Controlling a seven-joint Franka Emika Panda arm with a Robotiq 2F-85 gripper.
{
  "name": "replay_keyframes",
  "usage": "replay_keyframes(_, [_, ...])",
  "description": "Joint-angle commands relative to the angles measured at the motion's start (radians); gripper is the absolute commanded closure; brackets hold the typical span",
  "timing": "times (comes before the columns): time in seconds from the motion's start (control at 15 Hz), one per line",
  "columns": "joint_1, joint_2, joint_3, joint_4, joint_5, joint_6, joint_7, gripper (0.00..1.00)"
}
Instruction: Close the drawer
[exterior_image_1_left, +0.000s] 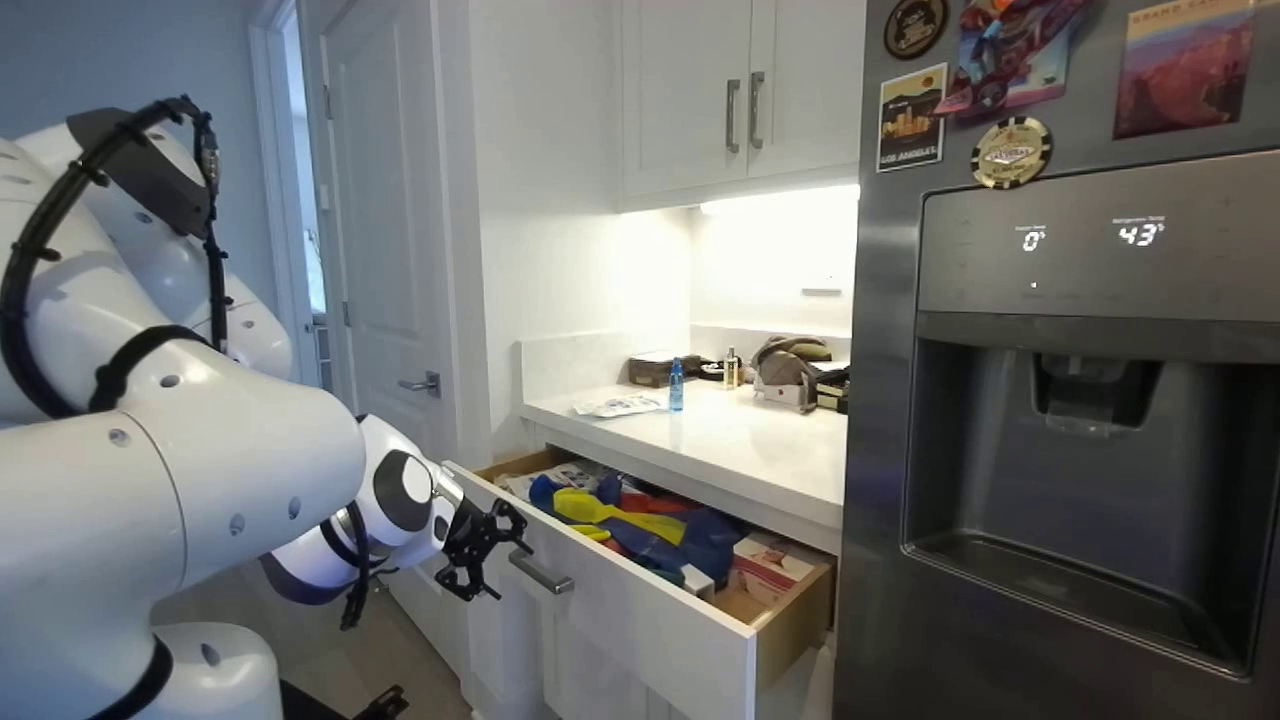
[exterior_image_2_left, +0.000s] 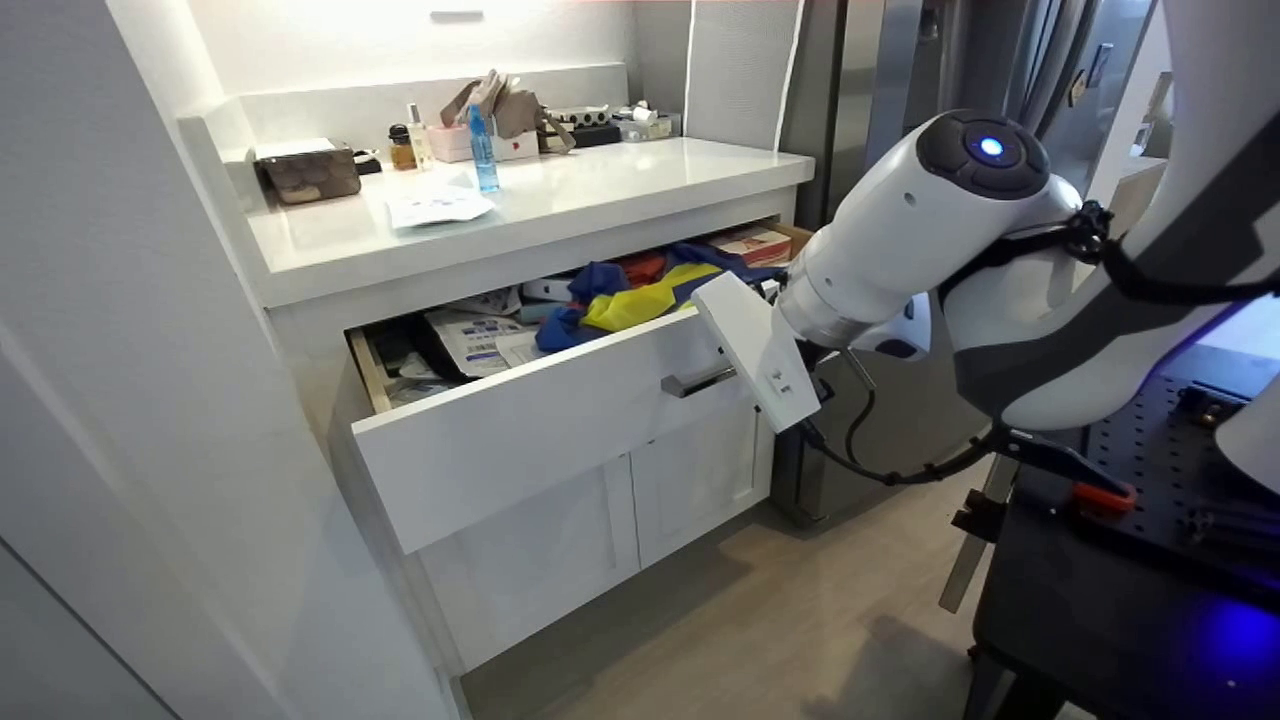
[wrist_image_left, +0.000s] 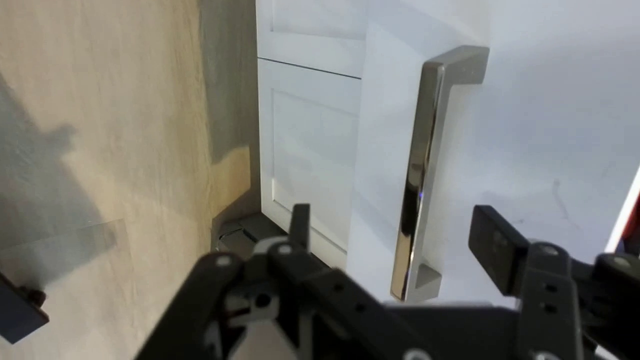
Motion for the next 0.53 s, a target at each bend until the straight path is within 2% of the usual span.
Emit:
replay_keyframes(0.0, [0.011, -0.031, -0.031, 0.028, 0.024, -0.002, -0.018, 0.49])
replay_keyframes(0.4, [0.010, -0.054, -0.062, 0.066, 0.026, -0.001, -0.020, 0.95])
replay_keyframes(0.47, [0.007, -0.056, -0.061, 0.068, 0.026, 0.001, -0.019, 0.99])
